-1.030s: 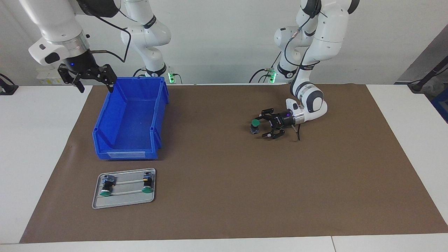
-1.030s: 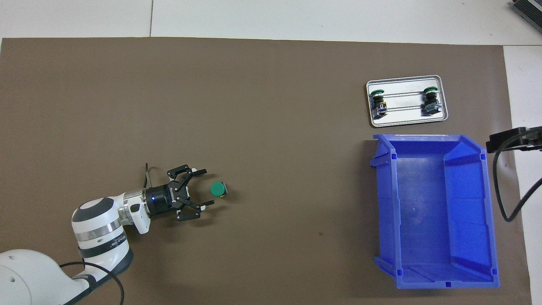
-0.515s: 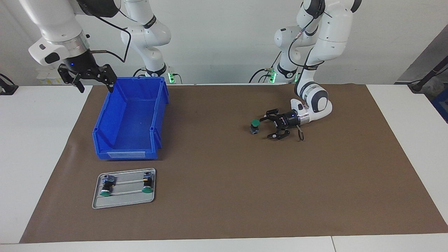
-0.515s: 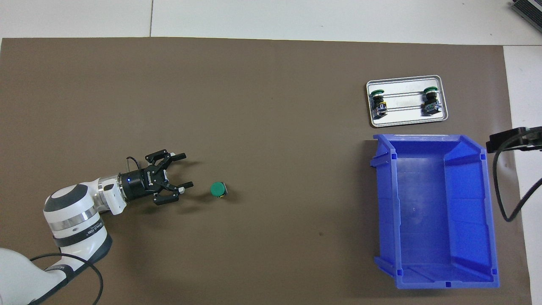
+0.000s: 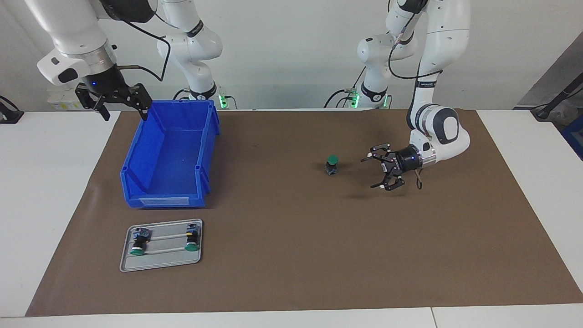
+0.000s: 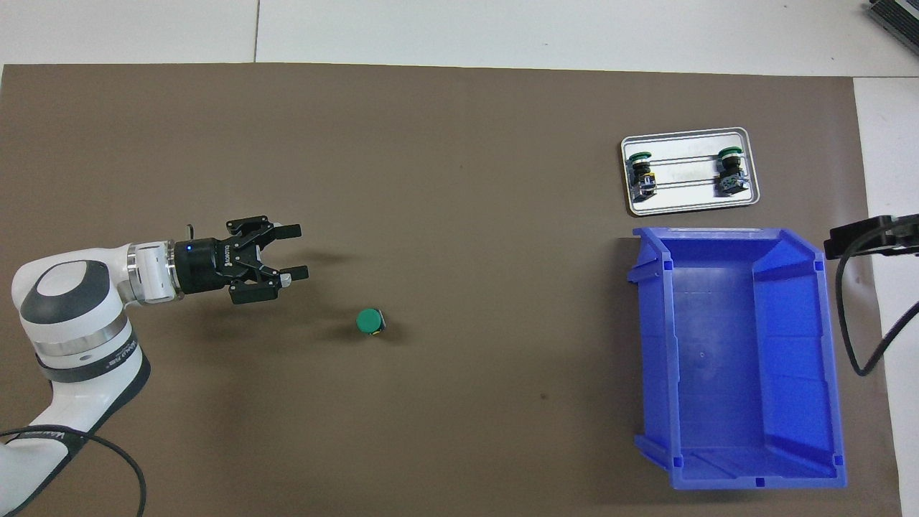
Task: Place and press button with both arms
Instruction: 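Raise the left gripper away from the button, then press down on top of the green button with the left gripper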
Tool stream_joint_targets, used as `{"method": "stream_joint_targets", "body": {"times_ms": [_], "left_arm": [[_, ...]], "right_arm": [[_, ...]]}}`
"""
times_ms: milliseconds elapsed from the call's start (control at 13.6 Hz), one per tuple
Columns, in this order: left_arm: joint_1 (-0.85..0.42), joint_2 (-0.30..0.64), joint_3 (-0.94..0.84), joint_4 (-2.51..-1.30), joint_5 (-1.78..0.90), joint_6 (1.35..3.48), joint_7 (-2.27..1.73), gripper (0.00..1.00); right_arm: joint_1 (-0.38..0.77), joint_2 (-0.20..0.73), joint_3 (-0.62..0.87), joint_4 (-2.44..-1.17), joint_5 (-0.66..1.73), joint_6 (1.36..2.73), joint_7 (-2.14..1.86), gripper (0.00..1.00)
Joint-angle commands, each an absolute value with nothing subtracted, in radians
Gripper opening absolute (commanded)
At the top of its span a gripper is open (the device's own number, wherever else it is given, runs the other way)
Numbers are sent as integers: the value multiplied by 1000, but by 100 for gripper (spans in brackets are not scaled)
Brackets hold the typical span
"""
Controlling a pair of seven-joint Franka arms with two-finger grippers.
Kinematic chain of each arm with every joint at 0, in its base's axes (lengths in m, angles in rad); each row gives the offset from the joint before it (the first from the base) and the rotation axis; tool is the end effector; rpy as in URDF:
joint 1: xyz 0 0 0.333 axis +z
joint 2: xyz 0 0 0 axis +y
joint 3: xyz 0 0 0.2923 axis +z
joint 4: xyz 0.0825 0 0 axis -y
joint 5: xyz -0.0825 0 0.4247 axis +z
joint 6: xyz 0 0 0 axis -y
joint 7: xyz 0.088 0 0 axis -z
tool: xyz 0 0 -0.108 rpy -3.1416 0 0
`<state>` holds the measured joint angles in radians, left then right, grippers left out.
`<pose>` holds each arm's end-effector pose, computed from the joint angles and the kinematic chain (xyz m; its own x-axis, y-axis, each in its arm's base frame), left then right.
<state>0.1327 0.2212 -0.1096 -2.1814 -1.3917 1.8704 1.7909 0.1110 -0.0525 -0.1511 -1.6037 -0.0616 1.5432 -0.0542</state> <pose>0.5615 -0.0636 0.2493 0.5652 -0.2036 0.7994 -0.8191 -0.2534 0.5146 0.5765 -0.0320 0.6111 0.9999 0.0126 -0.0115 0.0132 -0.9985 0.0531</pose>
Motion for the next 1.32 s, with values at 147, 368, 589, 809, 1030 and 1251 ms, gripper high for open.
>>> {"method": "stream_joint_targets", "body": {"times_ms": [147,368,589,809,1030,1251], "left_arm": [[-27,160,-104,-2065,-1073,2055,1265,86],[-161,158,-104,-1997,-815,2131,859,85],[-257,161,-104,-1950,-587,2128,520,70],[-331,169,-106,-1924,-300,2112,249,46],[-365,169,-106,-1890,-197,2001,106,6],[-419,166,-107,-1870,-56,1908,11,0]], "right_arm": [[100,-52,-146,-1605,-54,1540,-77,100],[100,-52,-147,-1605,-54,1540,-77,100],[100,-52,-147,-1605,-54,1540,-77,100],[100,-52,-147,-1605,-54,1540,-77,100],[100,-52,-147,-1605,-54,1540,-77,100],[100,-52,-147,-1605,-54,1540,-77,100]]}}
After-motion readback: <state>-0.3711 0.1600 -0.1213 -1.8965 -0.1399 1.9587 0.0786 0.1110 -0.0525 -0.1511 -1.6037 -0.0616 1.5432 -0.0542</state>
